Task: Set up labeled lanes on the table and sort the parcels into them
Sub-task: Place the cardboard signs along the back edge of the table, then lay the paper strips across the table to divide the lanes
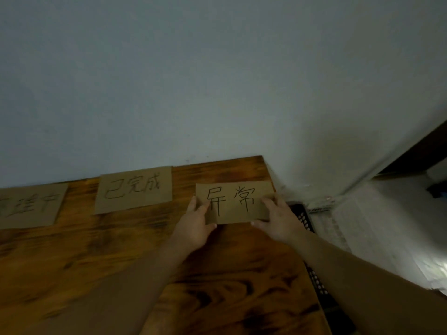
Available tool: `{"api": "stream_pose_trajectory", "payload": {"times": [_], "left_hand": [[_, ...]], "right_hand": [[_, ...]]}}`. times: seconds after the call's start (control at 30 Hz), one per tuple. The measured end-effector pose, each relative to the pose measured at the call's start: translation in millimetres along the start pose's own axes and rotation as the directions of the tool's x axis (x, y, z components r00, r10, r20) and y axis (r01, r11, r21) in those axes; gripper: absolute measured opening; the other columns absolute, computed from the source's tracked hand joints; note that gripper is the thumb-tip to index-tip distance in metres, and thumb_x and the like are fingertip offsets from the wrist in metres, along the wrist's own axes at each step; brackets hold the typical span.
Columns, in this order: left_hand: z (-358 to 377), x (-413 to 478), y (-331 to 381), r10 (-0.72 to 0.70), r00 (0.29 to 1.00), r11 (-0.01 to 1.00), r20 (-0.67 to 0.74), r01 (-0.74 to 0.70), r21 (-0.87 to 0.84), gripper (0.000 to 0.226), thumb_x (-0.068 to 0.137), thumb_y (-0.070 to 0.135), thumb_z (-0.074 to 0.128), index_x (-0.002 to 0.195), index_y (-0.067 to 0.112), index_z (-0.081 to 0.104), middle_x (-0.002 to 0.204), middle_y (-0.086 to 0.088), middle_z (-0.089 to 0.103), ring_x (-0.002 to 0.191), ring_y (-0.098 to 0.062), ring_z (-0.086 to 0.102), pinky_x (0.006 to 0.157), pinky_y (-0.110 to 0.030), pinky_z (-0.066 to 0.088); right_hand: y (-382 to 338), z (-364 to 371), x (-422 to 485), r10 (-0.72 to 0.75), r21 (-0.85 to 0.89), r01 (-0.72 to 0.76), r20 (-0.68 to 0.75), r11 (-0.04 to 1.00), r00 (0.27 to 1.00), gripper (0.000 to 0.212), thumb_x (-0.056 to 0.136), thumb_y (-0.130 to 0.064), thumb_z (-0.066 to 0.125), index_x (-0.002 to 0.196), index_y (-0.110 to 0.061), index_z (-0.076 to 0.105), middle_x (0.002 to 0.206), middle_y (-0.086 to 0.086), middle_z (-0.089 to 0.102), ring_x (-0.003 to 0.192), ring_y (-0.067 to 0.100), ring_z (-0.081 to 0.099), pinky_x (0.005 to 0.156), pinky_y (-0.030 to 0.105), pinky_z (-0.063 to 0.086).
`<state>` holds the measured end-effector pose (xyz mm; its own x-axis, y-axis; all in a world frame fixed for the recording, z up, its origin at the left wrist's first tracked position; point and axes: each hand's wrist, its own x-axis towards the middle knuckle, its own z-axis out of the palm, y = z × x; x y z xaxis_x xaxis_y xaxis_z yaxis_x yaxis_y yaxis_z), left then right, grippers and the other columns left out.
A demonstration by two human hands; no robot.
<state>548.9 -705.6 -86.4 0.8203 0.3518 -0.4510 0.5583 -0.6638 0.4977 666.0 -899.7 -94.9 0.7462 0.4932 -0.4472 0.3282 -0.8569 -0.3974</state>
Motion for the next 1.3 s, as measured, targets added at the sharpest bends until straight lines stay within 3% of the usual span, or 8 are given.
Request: {"api": "stream_pose_trajectory", "payload": {"times": [0.13, 0.27, 0.5, 0.7, 0.87, 1.1, 1.3], "left_hand": [[30.7, 18.6, 2.1, -0.046, 0.998, 0.986, 0.043, 0.039, 0.165, 0.064, 0.097, 0.036, 0.046, 0.151, 0.027, 0.014, 0.159, -0.003, -0.010, 0.147, -0.023, -0.002, 0.118, -0.039, 0.010], [32.5, 36.6, -6.1, -0.055, 0.998, 0.921, 0.000, 0.050, 0.386, 0.068, 0.097, 0.050, 0.034, 0.151, 0.030, -0.002, 0.157, -0.001, -0.018, 0.144, -0.021, -0.020, 0.118, -0.049, -0.003], [-2.5, 88.5, -8.3, -0.132, 0.991, 0.885, 0.006, 0.115, 0.452, 0.075, 0.089, 0.069, 0.020, 0.150, 0.033, -0.006, 0.157, 0.002, -0.019, 0.143, -0.023, -0.021, 0.114, -0.054, -0.011], [-23.6, 108.1, -5.9, -0.147, 0.989, 0.903, 0.024, 0.124, 0.411, 0.074, 0.090, 0.069, 0.021, 0.150, 0.034, -0.004, 0.157, 0.001, -0.019, 0.143, -0.024, -0.021, 0.113, -0.058, -0.009], [-65.0, 74.6, -41.0, -0.174, 0.980, 0.920, -0.095, 0.197, 0.339, 0.073, 0.091, 0.066, 0.024, 0.150, 0.033, -0.004, 0.158, -0.001, -0.016, 0.144, -0.024, -0.019, 0.115, -0.056, -0.005], [-138.7, -45.9, -144.4, -0.287, 0.928, 0.921, -0.236, 0.335, 0.198, 0.071, 0.092, 0.064, 0.025, 0.151, 0.031, 0.000, 0.159, -0.002, -0.012, 0.145, -0.025, -0.014, 0.115, -0.057, 0.000], [-190.2, -189.2, -276.2, -0.380, 0.852, 0.898, -0.361, 0.433, 0.076, 0.073, 0.091, 0.064, 0.030, 0.151, 0.030, 0.007, 0.160, 0.000, -0.005, 0.146, -0.025, -0.007, 0.115, -0.056, 0.006]], "right_hand": [[23.9, 18.1, 13.5, -0.031, -0.233, 0.046, 0.067, 0.971, 0.997, 0.072, 0.095, -0.052, 0.043, 0.151, -0.019, 0.013, 0.159, 0.012, 0.000, 0.146, 0.033, 0.000, 0.119, 0.047, 0.014], [25.3, 11.2, 36.7, -0.071, -0.351, 0.106, 0.111, 0.930, 0.991, 0.073, 0.096, -0.059, 0.027, 0.153, -0.025, -0.002, 0.160, 0.009, -0.011, 0.146, 0.030, -0.013, 0.119, 0.047, 0.000], [-10.7, -14.8, 109.1, -0.070, -0.317, 0.090, 0.076, 0.944, 0.995, 0.067, 0.098, -0.057, 0.016, 0.154, -0.023, 0.000, 0.161, 0.009, -0.006, 0.147, 0.028, -0.009, 0.119, 0.049, 0.001], [-30.1, -18.4, 119.6, -0.010, -0.302, 0.024, 0.050, 0.953, 0.999, 0.068, 0.097, -0.057, 0.020, 0.153, -0.022, 0.002, 0.160, 0.011, -0.003, 0.147, 0.031, -0.006, 0.118, 0.049, 0.004], [-71.0, -20.0, 90.2, -0.105, -0.306, 0.113, 0.041, 0.945, 0.994, 0.069, 0.098, -0.055, 0.023, 0.153, -0.016, 0.009, 0.160, 0.012, 0.000, 0.147, 0.030, -0.004, 0.118, 0.049, 0.004], [-205.8, 6.5, 30.3, -0.292, -0.293, 0.302, 0.077, 0.907, 0.953, 0.067, 0.098, -0.056, 0.025, 0.151, -0.016, 0.018, 0.159, 0.011, 0.010, 0.146, 0.030, 0.007, 0.116, 0.048, 0.013], [-351.8, 75.4, -49.9, -0.431, -0.314, 0.443, 0.110, 0.840, 0.895, 0.069, 0.097, -0.056, 0.029, 0.149, -0.013, 0.023, 0.155, 0.015, 0.022, 0.141, 0.033, 0.021, 0.115, 0.047, 0.021]]}}
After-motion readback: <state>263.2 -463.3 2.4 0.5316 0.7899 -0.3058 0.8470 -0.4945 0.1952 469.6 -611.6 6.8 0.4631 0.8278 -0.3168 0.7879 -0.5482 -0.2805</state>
